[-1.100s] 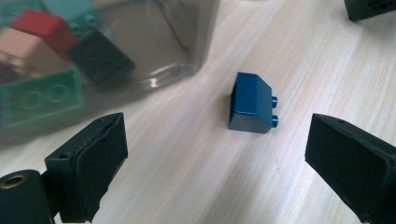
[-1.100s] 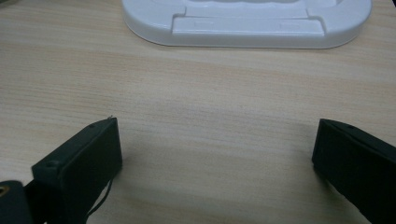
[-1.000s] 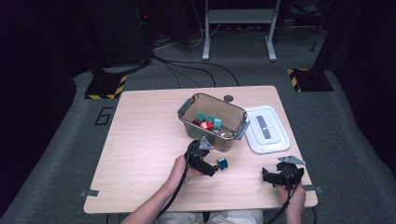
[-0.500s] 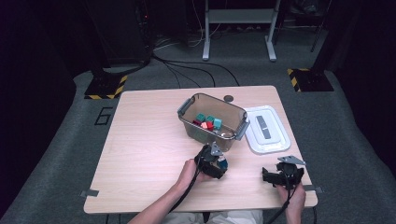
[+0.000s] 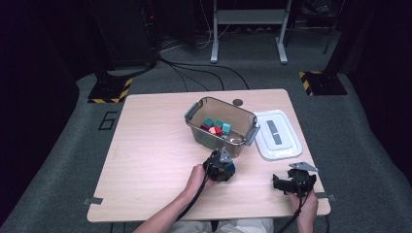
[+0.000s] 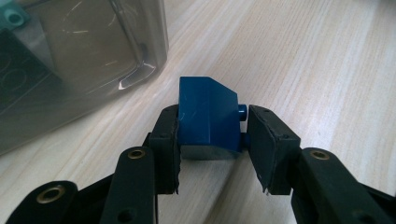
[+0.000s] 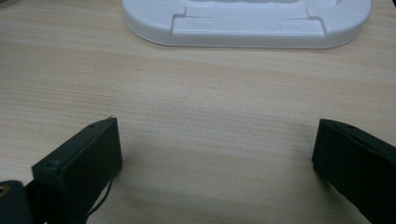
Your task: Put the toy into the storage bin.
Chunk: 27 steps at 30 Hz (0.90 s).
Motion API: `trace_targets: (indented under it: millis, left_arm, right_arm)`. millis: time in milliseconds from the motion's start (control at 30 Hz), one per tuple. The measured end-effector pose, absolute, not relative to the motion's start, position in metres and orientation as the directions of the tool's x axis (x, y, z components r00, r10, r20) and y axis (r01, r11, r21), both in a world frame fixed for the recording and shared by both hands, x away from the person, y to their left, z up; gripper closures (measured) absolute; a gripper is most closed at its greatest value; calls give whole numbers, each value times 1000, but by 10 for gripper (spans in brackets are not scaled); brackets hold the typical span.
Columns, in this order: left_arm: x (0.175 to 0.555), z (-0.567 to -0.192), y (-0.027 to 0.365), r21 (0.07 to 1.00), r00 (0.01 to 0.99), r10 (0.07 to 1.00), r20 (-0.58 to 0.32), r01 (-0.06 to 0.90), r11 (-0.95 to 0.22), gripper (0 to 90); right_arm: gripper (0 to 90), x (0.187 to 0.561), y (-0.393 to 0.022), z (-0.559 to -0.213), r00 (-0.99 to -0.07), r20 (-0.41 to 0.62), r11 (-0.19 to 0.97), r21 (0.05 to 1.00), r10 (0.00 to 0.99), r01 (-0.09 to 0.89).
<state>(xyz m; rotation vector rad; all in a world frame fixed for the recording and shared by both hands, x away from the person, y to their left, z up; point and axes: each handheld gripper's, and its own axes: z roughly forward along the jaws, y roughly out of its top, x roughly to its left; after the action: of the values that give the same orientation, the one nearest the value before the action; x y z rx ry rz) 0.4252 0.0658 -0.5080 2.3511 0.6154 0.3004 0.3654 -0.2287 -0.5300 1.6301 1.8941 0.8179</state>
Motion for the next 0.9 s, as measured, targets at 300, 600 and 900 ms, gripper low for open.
trace_targets:
  millis: [300,600,900]
  left_arm:
    - [423,-487,85,685,854,517,64,339,-645,577]
    - [426,-469,106,708,833,550,54,357,-609,577]
    - [430,-449,124,712,817,570,88,349,-610,578]
  right_arm:
    - [8,365,-229,-530,-152,8,99,723,988,684]
    - [8,365,-229,-530,-152,8,99,723,988,683]
    - [8,365,-229,-530,-152,8,99,723,988,684]
